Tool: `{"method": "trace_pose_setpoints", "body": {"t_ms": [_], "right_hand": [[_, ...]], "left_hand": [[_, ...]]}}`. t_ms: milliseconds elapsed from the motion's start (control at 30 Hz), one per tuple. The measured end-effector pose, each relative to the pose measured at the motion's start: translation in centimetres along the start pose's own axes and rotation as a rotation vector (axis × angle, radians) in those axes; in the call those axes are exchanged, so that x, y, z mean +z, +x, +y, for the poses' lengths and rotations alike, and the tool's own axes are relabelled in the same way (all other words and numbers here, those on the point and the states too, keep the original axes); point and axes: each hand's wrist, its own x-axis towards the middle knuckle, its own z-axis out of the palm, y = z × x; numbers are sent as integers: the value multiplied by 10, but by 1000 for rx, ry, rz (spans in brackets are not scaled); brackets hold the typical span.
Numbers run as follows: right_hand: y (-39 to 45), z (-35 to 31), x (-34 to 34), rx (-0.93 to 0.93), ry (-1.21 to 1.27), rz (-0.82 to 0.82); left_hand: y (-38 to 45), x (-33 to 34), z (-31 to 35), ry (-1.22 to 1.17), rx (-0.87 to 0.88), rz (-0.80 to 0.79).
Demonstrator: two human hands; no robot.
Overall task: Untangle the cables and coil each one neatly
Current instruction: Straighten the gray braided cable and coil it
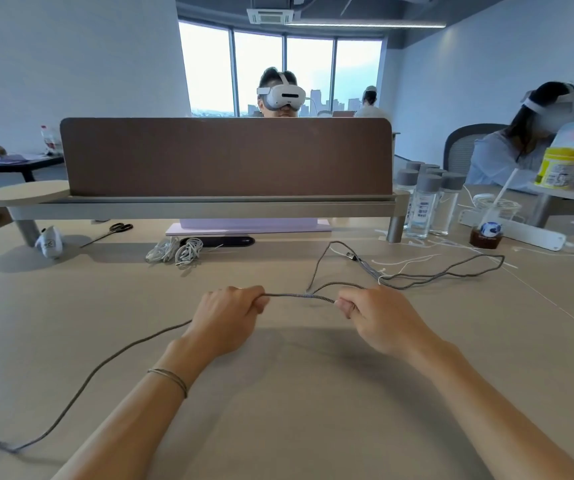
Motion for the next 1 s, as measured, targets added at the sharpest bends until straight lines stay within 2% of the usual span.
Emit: {"method": "trace_pose_setpoints", "body": {"t_ms": [233,300,467,600,733,1000], "right_hand": [[-3,-22,8,-69,-36,-78],[-3,-22,7,-62,-21,-91],[1,-12,1,-31,32,-41],[-2,-17,7,-60,-2,-45],[-3,-24,12,-104,-8,-79],[-1,-16,3,-43,-9,-98]], "left_hand": [[-4,14,57,30,222,-100],[-2,11,52,40,216,-97],[4,-3,11,4,37,-41],[-2,7,30,34,140,-28],[-4,18,59,107,279,-122],[2,5,19,73,146,-83]]}}
